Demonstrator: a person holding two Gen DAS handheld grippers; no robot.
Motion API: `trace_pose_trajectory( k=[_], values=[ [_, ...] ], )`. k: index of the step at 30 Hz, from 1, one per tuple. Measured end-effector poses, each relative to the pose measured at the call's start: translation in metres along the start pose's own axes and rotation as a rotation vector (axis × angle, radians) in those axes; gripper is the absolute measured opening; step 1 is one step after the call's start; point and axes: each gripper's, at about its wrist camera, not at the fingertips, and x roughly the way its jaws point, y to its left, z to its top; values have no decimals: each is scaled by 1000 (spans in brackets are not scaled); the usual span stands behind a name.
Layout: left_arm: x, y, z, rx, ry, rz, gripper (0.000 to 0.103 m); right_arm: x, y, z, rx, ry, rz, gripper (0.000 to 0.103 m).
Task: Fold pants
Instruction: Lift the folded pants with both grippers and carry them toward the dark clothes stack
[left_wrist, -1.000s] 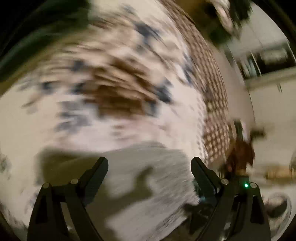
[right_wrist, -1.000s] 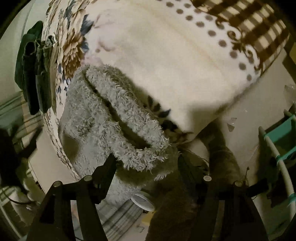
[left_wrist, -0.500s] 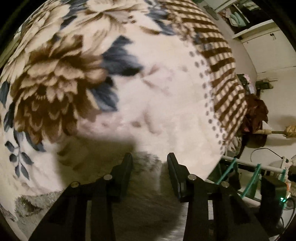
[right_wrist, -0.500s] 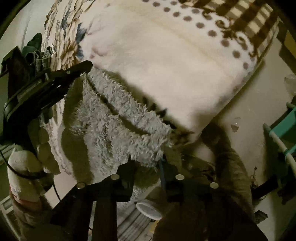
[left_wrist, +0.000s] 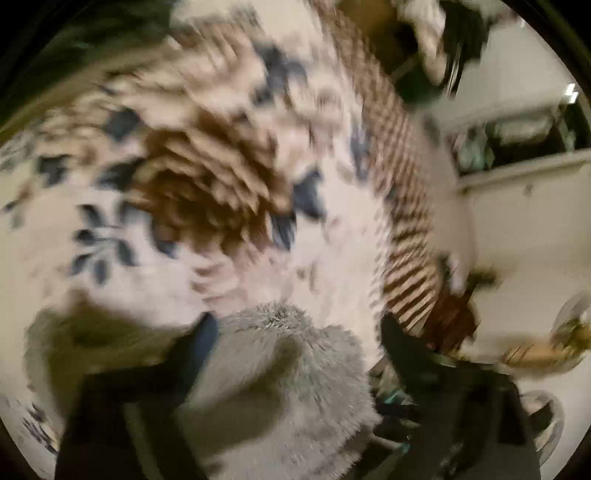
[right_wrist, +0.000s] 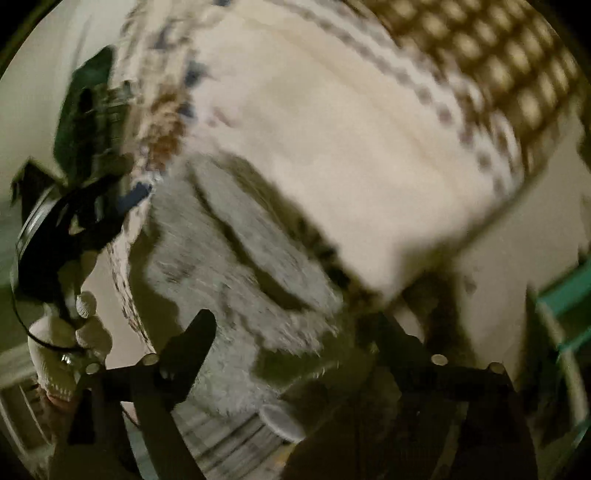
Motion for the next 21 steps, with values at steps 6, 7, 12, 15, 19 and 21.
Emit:
trace_pose_trajectory(
  k=[6,7,12,15,19,21],
  values=[
    [-72,81,-57,-233,-173,-77,103,10,33,49,-220,32,31,103],
    [-74,102,-73,-285,-175,-78,103,17,37,57,-239,53,45,103],
    [-55,153,-120,-420,-169,-159,103,66,48,77,-332,185,107,103],
    [-30,164,-130,-425,-125,-158,103,93,46,81,-325,252,108,103],
    [-12,170,-132,-431,-98,-185,103,103,44,87,-289,281,140,103],
    [-8,173,-133,-434,-85,-204,103,105,45,89,-272,295,151,103]
  ],
)
